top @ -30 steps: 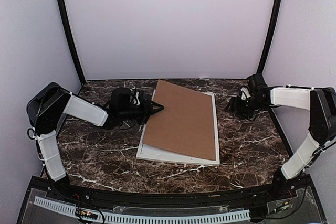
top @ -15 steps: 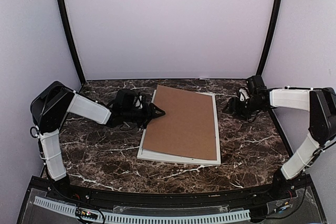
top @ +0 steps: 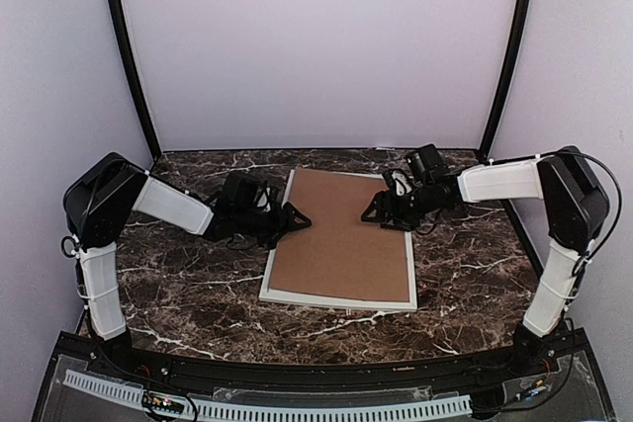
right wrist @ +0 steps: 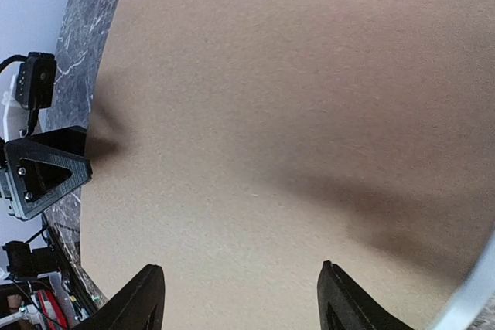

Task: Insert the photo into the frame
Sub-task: Place the backboard with the photo.

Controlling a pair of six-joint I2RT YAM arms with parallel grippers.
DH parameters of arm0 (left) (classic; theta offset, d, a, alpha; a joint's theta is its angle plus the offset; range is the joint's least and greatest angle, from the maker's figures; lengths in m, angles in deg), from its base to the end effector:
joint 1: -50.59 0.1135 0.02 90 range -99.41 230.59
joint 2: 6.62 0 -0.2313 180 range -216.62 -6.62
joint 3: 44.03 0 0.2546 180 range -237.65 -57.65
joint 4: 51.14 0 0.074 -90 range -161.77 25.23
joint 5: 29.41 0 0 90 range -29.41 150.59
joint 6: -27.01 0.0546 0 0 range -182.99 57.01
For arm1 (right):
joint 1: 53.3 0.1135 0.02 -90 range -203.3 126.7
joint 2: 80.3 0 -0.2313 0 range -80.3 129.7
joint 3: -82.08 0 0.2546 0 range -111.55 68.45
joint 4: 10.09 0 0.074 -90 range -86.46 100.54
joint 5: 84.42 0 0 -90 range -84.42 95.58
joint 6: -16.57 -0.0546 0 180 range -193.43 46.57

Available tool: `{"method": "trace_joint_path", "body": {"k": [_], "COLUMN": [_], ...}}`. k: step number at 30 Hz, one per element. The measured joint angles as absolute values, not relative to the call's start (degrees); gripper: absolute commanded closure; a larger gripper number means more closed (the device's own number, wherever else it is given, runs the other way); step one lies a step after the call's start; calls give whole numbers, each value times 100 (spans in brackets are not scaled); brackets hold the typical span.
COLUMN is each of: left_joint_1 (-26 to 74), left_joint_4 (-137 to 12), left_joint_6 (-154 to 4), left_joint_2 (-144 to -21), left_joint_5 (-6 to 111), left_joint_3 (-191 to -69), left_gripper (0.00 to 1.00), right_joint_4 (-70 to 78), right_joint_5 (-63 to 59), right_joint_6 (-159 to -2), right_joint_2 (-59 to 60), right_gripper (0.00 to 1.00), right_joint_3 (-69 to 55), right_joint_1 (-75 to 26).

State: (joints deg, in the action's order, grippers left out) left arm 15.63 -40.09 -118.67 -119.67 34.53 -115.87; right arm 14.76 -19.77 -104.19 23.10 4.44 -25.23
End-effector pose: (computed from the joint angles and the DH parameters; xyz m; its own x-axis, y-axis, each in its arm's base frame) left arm 0.3210 -0.2537 0.0968 -0.9144 -0.2660 -0.3052 0.1257 0.5302 -0.8385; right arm 0.3253 0.2000 0.1325 -0.9261 0.0299 -0.3761 -0.2227 0.7614 0.6089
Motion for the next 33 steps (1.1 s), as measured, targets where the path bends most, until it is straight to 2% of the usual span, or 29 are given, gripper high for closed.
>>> {"method": "trace_joint_path", "body": {"k": [13,33], "left_joint_1": [1555,1496], "left_joint_4": [-4271,-5379], "left_joint_6": [-11655,-10822], "left_joint_2": [-12011,-11832], "left_joint_5": [3455,3888], "left_joint_3": [-11729,-12053], "left_gripper": [33,30], "right_joint_4": [1216,987], "right_joint_5": [-2162,-2143], "right_joint_6": [-10563,-10542], "right_joint_2": [2736,2740], "right_gripper": [32,32], "right_joint_3": [413,538], "right_joint_1": [-2361,-2368]}}
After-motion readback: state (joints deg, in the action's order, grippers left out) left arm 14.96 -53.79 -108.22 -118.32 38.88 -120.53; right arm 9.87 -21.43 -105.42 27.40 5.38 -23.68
